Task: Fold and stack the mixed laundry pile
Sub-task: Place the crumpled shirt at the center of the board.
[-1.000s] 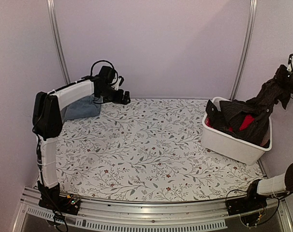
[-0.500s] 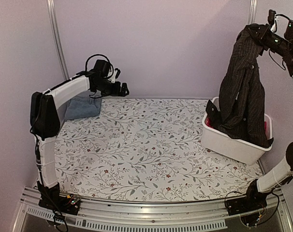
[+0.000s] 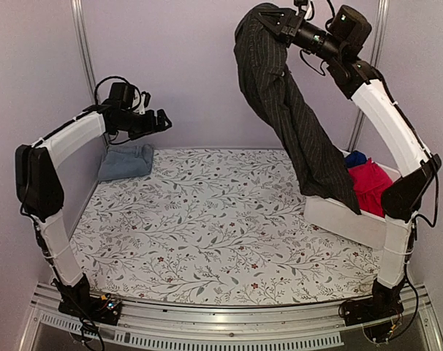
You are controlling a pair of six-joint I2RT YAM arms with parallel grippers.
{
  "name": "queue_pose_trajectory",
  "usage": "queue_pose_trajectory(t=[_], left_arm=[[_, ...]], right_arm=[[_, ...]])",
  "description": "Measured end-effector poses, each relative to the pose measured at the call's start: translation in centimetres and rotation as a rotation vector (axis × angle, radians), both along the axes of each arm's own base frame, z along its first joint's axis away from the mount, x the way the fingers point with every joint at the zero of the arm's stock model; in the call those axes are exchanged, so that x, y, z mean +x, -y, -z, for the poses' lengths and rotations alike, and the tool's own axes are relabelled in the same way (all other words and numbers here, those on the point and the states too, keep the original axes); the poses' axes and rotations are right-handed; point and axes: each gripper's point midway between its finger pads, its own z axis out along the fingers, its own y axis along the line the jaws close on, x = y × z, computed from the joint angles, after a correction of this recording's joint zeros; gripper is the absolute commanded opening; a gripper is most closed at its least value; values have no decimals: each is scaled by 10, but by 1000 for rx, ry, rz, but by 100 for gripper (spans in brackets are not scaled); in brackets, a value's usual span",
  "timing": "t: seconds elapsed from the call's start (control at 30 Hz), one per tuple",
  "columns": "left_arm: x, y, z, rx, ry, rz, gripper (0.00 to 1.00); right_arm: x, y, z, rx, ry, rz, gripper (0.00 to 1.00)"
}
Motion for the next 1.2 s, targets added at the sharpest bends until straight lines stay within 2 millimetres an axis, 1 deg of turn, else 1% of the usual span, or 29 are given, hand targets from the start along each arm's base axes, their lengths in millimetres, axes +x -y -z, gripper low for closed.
queue_pose_trajectory(t=[0.07, 0.17, 0.23, 0.3, 0.43, 0.57, 0.63, 0.73, 0.87, 0.97, 1.07, 1.13, 1.2], left_arm=[[-3, -20, 2, -35, -12, -45, 100], [-8, -43, 6, -71, -26, -100, 100], [-11, -49, 9, -85, -33, -115, 100], [-13, -48, 8, -99, -34, -114, 100], [-17, -42, 6, -121, -20, -99, 100], [-23, -41, 1, -142, -1, -89, 100], [-25, -39, -5, -156, 18, -77, 100], [-26, -35, -13, -175, 44, -57, 100], [-32, -34, -12, -188, 59, -41, 100], [-36, -34, -11, -191, 63, -38, 100], [-37, -35, -16, -190, 74, -41, 100], [-37, -39, -21, -188, 86, -51, 100], [-40, -43, -25, -187, 96, -58, 100]], right_arm=[[-9, -31, 4, 26, 1, -74, 0], [-24, -62, 7, 64, 2, -153, 0], [-33, -73, 6, 86, 10, -191, 0], [-47, -82, 1, 112, 28, -229, 0], [-73, -88, -12, 154, 84, -279, 0], [-87, -88, -19, 170, 129, -313, 0], [-89, -89, -18, 170, 136, -324, 0], [-86, -94, -10, 159, 130, -342, 0], [-76, -104, 4, 153, 105, -357, 0], [-67, -117, 20, 149, 73, -381, 0], [-60, -132, 42, 121, 28, -406, 0], [-56, -140, 59, 90, -4, -424, 0], [-47, -147, 85, 48, -47, -435, 0]])
